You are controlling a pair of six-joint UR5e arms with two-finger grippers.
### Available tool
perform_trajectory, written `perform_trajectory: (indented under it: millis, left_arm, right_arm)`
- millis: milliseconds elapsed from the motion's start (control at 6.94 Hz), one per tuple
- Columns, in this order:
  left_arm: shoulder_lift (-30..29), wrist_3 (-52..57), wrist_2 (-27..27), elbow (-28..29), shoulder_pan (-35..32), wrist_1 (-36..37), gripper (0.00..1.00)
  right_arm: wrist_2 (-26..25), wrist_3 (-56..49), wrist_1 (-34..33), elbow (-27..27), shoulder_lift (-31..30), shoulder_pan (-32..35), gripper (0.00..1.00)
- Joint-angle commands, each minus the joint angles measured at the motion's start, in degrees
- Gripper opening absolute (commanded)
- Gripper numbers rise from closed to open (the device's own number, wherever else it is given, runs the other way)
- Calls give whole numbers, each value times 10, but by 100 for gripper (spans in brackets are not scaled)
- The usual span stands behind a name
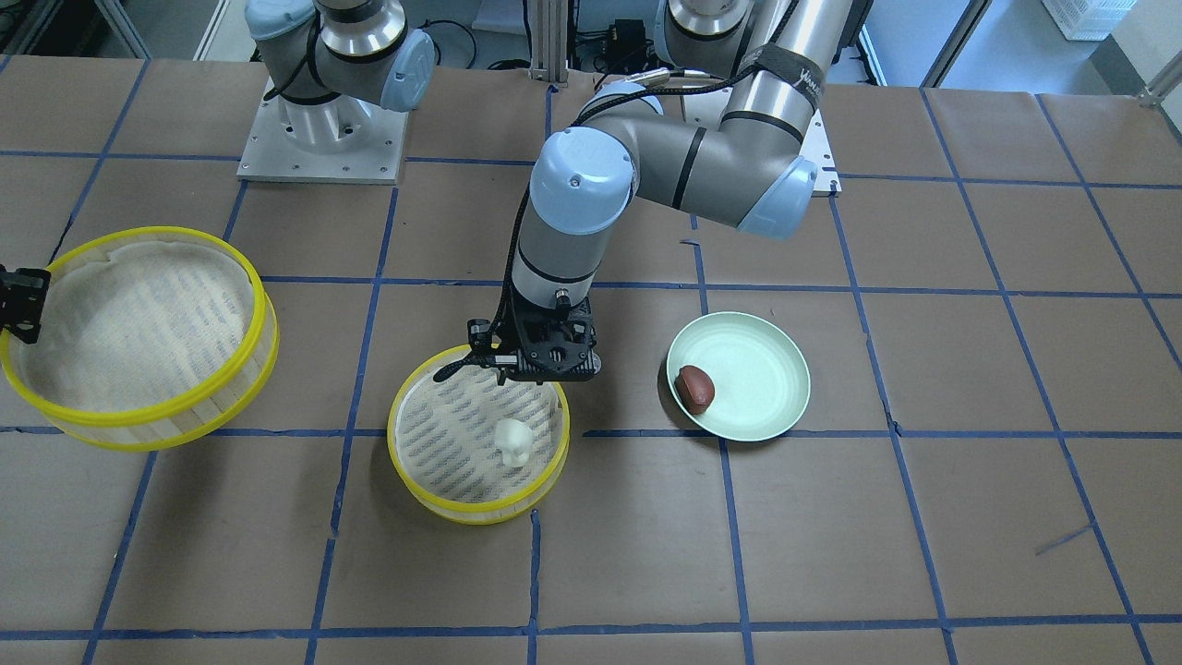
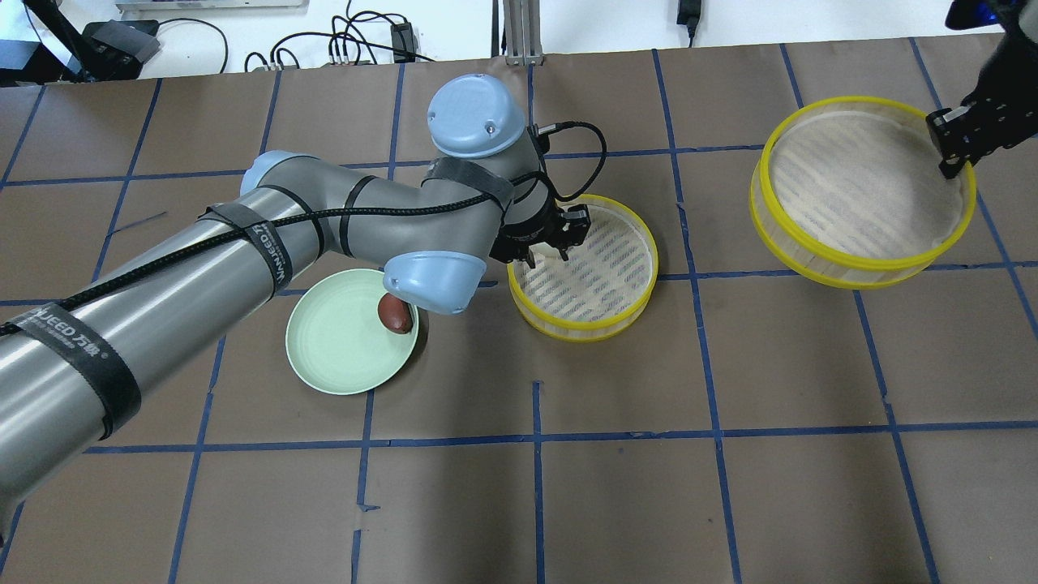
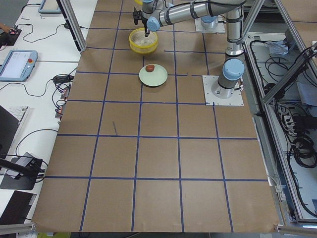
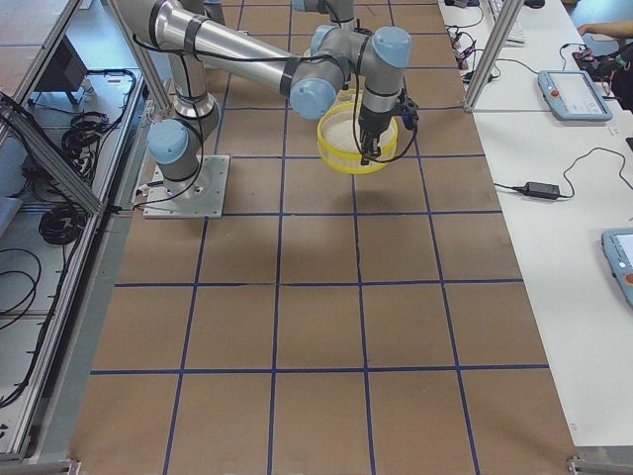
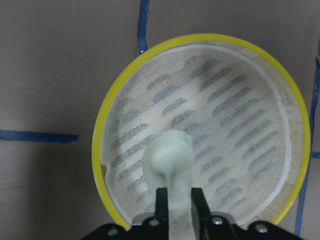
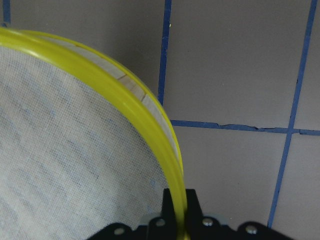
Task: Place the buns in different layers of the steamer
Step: 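Carry the white bun to the lower steamer tier and release it with the left gripper, then return left gripper to bowl while right gripper sets top tier back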
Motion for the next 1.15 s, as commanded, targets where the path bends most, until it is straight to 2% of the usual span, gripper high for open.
perform_trajectory:
  millis: [0, 144, 577, 865, 1009]
  left_arm:
    - [16, 15, 19, 2, 4, -3, 100]
    - [27, 83, 52, 6, 23, -6, 100]
    - [57, 318, 53, -29, 178, -89, 100]
    - [41, 320, 62, -89, 194, -57, 100]
    - [38, 315, 71, -114, 194, -55, 100]
  right_arm:
    - [1, 6, 2, -2, -3, 2, 9]
    - [10, 30, 8, 0, -3, 9, 9]
    - [42, 215, 8, 4, -1, 121, 9]
    - [56, 315, -8, 2, 18, 203, 9]
    - [57, 388, -38, 2, 41, 236, 9]
